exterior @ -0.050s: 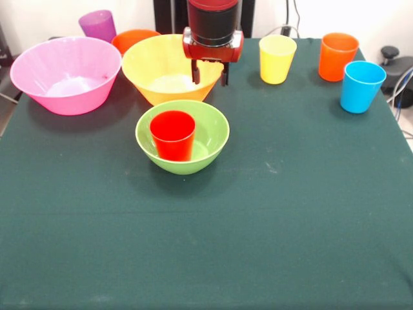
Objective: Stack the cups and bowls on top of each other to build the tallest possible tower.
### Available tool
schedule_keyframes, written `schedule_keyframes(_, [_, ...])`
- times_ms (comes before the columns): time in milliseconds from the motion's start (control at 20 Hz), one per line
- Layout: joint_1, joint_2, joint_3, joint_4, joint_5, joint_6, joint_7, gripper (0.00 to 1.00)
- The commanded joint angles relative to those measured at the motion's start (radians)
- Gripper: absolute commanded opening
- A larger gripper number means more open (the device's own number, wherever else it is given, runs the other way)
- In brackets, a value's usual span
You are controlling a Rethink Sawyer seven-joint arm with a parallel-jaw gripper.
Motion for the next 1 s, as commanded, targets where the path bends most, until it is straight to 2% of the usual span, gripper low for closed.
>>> schedule_keyframes(50, [0.004,0.017,0.034,-0.05,-0.042,-0.087,0.022,1.0])
schedule_keyframes(1000, [0.004,0.015,0.029,-0.045,-0.048,-0.093,0.022,1.0])
